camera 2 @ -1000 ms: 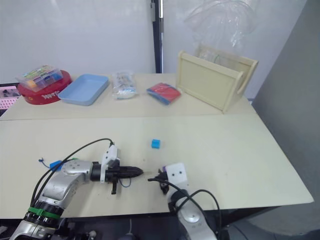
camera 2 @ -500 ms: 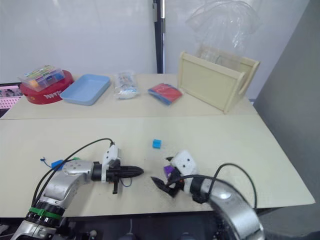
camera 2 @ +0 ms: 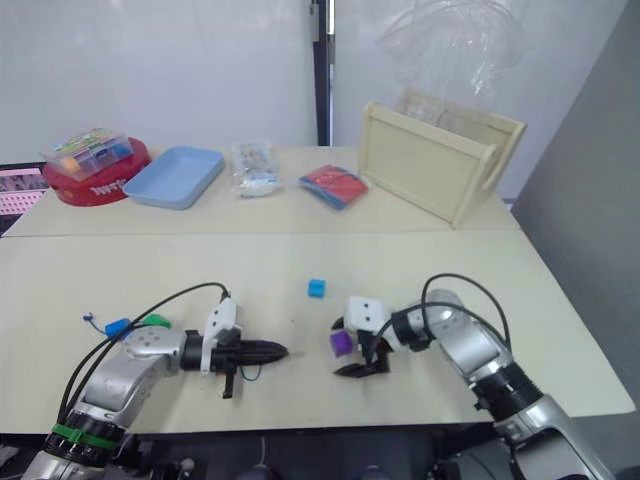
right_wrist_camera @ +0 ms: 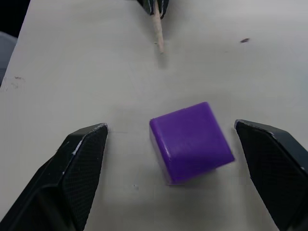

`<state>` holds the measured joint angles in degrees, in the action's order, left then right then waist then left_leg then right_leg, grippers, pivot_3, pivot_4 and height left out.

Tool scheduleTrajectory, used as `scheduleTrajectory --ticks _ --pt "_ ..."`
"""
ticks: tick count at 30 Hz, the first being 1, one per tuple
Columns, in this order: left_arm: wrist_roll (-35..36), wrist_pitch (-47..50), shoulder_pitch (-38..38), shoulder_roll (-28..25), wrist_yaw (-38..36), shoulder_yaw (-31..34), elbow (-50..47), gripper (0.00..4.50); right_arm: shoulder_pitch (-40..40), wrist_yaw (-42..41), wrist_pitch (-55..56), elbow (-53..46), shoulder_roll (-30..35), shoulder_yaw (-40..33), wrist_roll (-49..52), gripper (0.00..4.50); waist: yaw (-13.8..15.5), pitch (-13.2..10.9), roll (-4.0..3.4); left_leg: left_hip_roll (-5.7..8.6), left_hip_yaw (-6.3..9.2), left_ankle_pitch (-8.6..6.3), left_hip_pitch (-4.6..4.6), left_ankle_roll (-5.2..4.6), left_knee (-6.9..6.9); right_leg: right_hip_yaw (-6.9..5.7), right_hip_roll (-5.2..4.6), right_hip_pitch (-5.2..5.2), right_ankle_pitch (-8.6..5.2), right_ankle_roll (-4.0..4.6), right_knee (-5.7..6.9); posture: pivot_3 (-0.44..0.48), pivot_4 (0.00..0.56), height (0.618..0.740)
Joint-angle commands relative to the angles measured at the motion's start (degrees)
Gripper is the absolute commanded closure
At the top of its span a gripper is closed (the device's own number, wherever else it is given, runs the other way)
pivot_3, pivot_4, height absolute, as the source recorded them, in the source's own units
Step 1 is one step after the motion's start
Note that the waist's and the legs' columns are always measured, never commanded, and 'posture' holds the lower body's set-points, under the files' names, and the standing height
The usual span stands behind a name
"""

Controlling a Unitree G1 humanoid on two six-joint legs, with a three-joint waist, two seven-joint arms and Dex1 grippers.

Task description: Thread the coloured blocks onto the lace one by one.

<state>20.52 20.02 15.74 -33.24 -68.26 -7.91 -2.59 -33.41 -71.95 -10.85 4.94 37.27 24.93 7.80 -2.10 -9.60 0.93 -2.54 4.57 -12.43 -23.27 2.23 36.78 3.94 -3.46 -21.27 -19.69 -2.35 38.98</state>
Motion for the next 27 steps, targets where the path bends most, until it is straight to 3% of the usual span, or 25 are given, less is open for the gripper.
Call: scheduleTrajectory --ticks 1,4,11,27 --pt "1.6 0.33 -0.18 -0.08 0.61 1.03 -2.97 4.5 -1.35 -1.86 3.09 0.74 -0.55 -1.34 -0.19 0.05 -0.04 0.0 0.0 0.0 0.0 0.01 0.01 0.01 0.0 0.0 0.01 0.0 0.0 0.0 0.02 0.0 0.15 0.74" --pt "1.86 0.6 -1.04 -0.34 0.89 1.27 -3.95 4.5 -1.81 -1.53 4.62 2.79 -1.41 -2.29 -0.64 0.8 -0.19 0.0 0.0 -0.01 0.0 0.01 0.07 0.02 0.0 0.01 0.02 0.01 0.0 0.0 0.06 0.0 0.15 0.74" --pt "1.81 0.16 -0.5 0.17 1.83 0.61 -3.39 4.5 -0.29 -0.15 3.23 1.72 -2.4 -3.6 -0.6 3.23 -0.27 0.0 0.0 -0.03 0.0 0.01 0.08 0.02 0.0 0.01 0.04 0.01 0.0 0.0 0.07 0.0 0.15 0.74" --pt "-0.42 -2.61 1.38 4.42 3.0 -2.49 -0.82 4.5 3.51 2.37 -6.7 -7.74 -3.15 -3.35 -0.81 3.32 -0.19 0.0 0.0 -0.02 0.0 0.01 0.07 0.02 0.0 0.01 0.04 0.01 0.0 0.0 0.08 0.0 0.15 0.74"
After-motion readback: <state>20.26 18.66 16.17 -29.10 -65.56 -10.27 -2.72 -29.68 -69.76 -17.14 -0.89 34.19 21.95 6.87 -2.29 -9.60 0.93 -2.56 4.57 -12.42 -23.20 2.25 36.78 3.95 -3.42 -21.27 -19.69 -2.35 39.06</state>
